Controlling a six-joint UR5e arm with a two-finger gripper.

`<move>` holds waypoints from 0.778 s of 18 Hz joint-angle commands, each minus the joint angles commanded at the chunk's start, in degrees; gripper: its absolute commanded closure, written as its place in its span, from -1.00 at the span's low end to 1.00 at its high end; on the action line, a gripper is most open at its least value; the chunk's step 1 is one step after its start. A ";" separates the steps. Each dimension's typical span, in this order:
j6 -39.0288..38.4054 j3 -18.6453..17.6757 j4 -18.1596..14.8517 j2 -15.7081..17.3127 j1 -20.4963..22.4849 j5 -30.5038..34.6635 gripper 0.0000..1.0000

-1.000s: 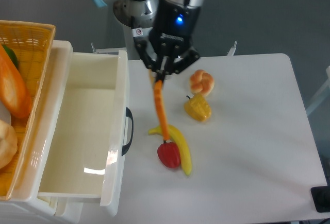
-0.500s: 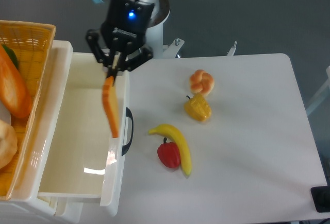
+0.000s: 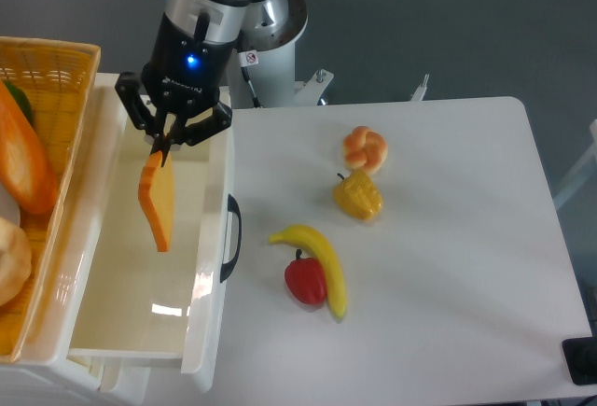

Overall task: Place the bread slice in the upper white drawer
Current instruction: 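Carry the toast slice over the open white drawer and lower it, then open the gripper to drop the toast into the drawer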

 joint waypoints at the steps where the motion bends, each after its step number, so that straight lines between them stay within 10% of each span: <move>1: 0.00 -0.44 0.09 -0.35 0.00 0.00 0.83; 14: 0.88 -3.08 0.44 -0.53 -0.18 0.09 0.08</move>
